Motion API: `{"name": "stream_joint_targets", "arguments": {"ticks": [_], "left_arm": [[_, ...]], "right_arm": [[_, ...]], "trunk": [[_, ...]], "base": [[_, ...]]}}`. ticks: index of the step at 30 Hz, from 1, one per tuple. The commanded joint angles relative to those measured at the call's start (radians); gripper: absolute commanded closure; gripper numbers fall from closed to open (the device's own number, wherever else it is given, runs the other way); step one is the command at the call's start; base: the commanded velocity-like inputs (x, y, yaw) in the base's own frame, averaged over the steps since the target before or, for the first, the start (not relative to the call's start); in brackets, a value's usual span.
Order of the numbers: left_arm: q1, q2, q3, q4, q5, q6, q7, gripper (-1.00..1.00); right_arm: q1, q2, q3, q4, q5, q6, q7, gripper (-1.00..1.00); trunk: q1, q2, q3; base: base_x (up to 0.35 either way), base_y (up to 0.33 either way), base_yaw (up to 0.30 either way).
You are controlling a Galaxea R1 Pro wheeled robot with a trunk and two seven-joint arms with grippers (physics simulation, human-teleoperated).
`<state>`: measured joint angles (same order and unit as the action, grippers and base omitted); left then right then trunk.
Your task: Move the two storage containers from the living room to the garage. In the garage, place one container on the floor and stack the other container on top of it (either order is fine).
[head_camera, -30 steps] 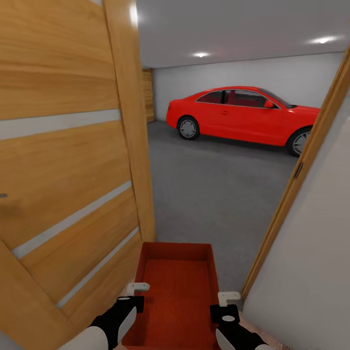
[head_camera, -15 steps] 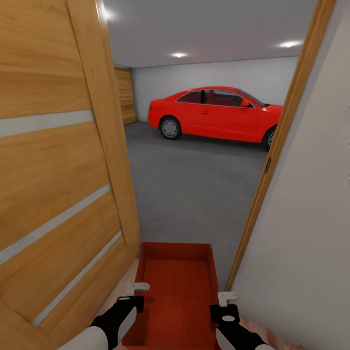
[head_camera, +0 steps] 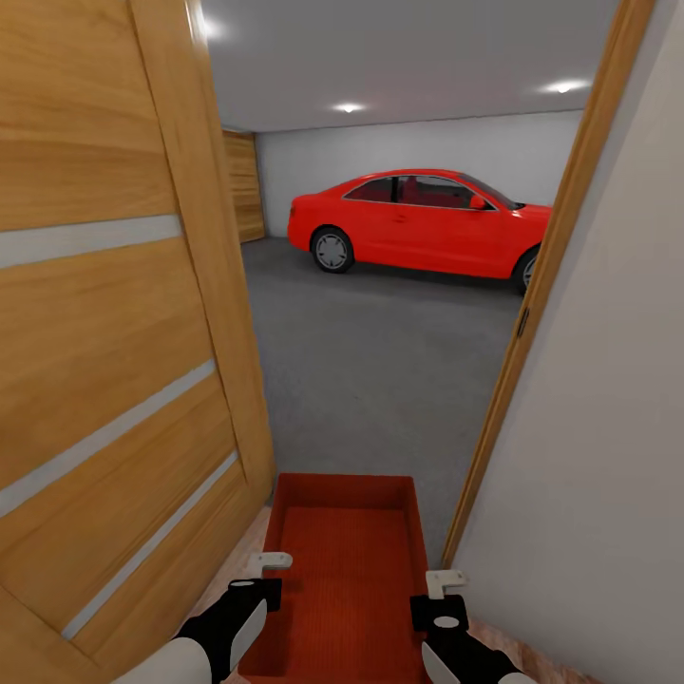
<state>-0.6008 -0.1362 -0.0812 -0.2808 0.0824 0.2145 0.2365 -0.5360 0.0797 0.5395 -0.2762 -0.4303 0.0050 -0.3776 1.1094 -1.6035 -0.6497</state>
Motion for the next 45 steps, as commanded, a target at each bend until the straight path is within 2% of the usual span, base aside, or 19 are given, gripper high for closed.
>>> {"name": "stream_joint_targets", "arguments": {"ticks": [1, 15, 45], "left_arm": [[0.0, 0.001, -0.008, -0.006, -0.024, 0.01, 0.014, 1.0], [0.0, 0.003, -0.008, -0.006, -0.024, 0.013, 0.014, 1.0], [0.0, 0.002, -0.008, -0.006, -0.024, 0.013, 0.014, 1.0]], "right_arm": [[-0.001, -0.001, 0.0, 0.014, -0.022, 0.0, -0.01, 1.0], [-0.001, -0.001, 0.0, 0.014, -0.022, -0.002, -0.012, 1.0], [-0.001, 0.0, 0.0, 0.014, -0.022, -0.001, -0.011, 1.0]], "trunk": [[0.0, 0.0, -0.001], [0.0, 0.0, -0.001], [0.0, 0.0, -0.001]], "base": [[0.0, 0.0, 0.0], [0.219, 0.142, -0.026], [0.211, 0.083, -0.243]]}}
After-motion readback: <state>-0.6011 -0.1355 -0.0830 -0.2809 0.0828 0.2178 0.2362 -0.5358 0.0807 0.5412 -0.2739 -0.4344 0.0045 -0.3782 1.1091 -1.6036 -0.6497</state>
